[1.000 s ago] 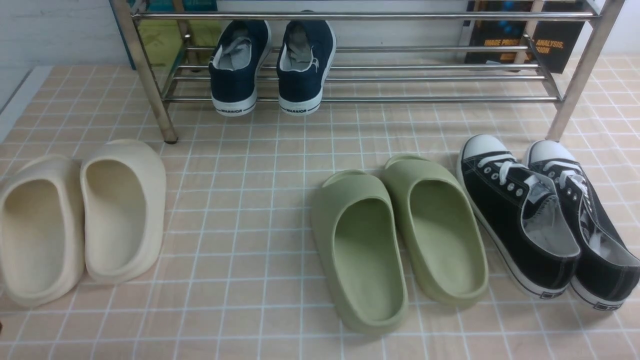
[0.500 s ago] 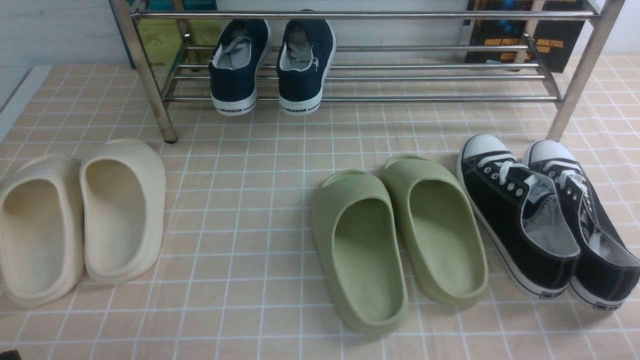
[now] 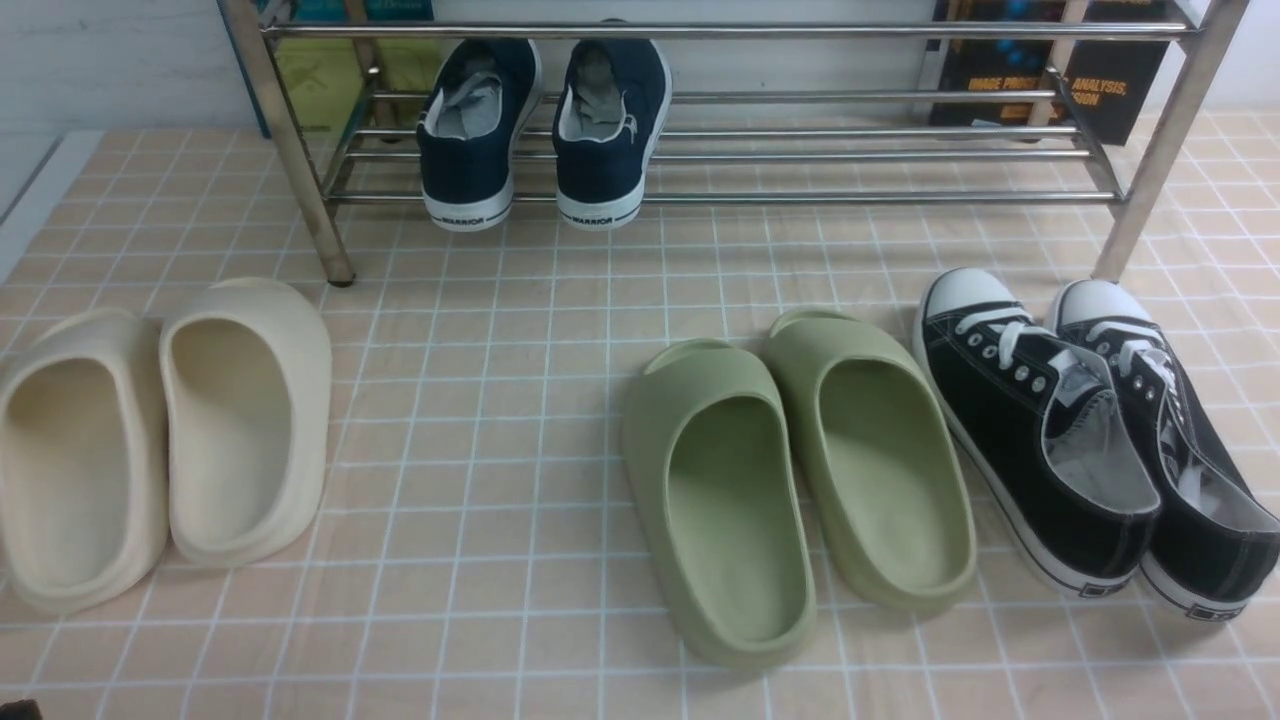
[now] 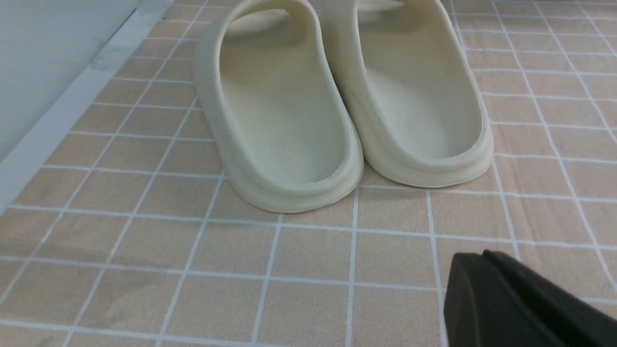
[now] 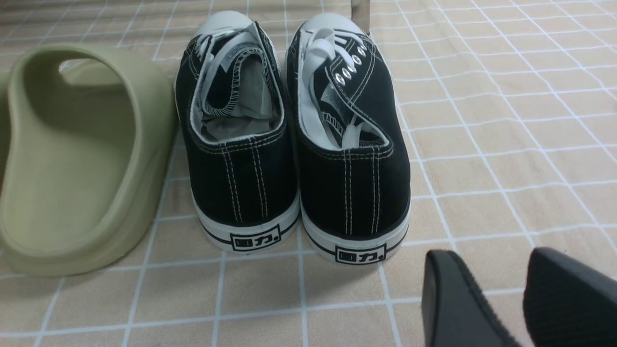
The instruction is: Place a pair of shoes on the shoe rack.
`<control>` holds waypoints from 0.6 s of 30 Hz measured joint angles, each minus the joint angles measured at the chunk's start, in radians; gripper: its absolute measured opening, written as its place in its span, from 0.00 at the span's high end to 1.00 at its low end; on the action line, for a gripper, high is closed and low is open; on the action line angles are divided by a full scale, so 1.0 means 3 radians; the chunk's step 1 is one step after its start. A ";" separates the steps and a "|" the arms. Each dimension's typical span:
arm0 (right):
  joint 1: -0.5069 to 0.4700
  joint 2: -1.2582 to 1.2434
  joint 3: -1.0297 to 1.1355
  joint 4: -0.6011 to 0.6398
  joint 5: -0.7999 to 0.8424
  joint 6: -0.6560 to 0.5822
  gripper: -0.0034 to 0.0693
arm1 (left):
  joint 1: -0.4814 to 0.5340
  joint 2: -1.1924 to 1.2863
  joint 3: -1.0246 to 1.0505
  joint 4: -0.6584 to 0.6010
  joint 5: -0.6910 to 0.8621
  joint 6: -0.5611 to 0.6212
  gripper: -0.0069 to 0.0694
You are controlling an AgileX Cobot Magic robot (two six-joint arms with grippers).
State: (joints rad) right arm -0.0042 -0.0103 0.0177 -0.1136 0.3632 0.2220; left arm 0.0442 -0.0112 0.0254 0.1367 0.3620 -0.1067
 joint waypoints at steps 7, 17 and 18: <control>0.0000 0.0000 0.0000 0.0000 0.0000 0.0000 0.62 | 0.0000 0.0000 0.0000 0.0003 0.0000 0.0000 0.87; 0.0000 0.0000 0.0000 0.0000 0.0000 0.0000 0.62 | 0.0000 0.0000 0.0000 0.0003 0.0000 0.0000 0.86; 0.0000 0.0000 0.0000 0.0000 0.0000 0.0000 0.62 | 0.0000 0.0000 0.0000 0.0003 0.0000 0.0000 0.86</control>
State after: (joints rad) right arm -0.0042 -0.0103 0.0177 -0.1136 0.3632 0.2220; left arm 0.0442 -0.0112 0.0254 0.1377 0.3620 -0.1067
